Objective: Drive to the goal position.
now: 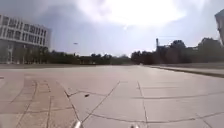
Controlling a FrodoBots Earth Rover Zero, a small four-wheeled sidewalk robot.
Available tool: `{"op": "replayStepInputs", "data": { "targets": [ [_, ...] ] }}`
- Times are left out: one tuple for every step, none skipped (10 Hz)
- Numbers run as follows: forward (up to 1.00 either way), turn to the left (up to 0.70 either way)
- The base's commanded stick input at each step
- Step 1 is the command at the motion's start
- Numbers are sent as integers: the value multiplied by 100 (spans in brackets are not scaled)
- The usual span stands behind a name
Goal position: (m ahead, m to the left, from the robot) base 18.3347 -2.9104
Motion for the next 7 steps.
{"op": "replayStepInputs", "data": {
  "targets": [
    [70,-19],
    [70,-35],
    [70,-25],
    [70,-6],
    [70,-1],
    [70,-1],
    [70,-1]
  ]
}}
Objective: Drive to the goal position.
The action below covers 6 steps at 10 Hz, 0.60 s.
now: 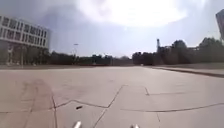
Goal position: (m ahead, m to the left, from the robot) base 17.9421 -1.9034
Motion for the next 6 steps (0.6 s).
{"op": "replayStepInputs", "data": {
  "targets": [
    [70,-1],
    [70,-1],
    [70,-1],
    [70,-1],
    [70,-1],
    [70,-1]
  ]
}}
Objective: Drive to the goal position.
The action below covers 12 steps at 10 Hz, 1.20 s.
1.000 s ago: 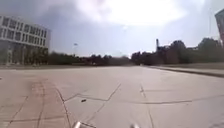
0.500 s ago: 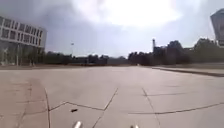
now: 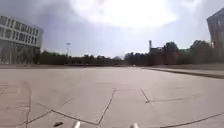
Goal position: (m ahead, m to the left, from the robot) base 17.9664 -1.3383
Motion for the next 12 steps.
{"op": "replayStepInputs", "data": {
  "targets": [
    [70,-1],
    [70,-1],
    [70,-1],
    [70,-1],
    [70,-1],
    [70,-1],
    [70,-1],
    [70,-1],
    [70,-1],
    [70,-1],
    [70,-1],
    [70,-1]
  ]
}}
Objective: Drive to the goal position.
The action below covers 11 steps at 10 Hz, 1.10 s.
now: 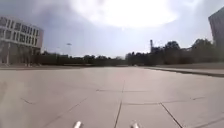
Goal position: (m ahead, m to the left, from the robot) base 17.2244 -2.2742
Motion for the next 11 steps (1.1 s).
{"op": "replayStepInputs", "data": {
  "targets": [
    [70,-1],
    [70,-1],
    [70,-1],
    [70,-1],
    [70,-1],
    [70,-1],
    [70,-1],
    [70,-1],
    [70,-1],
    [70,-1],
    [70,-1]
  ]
}}
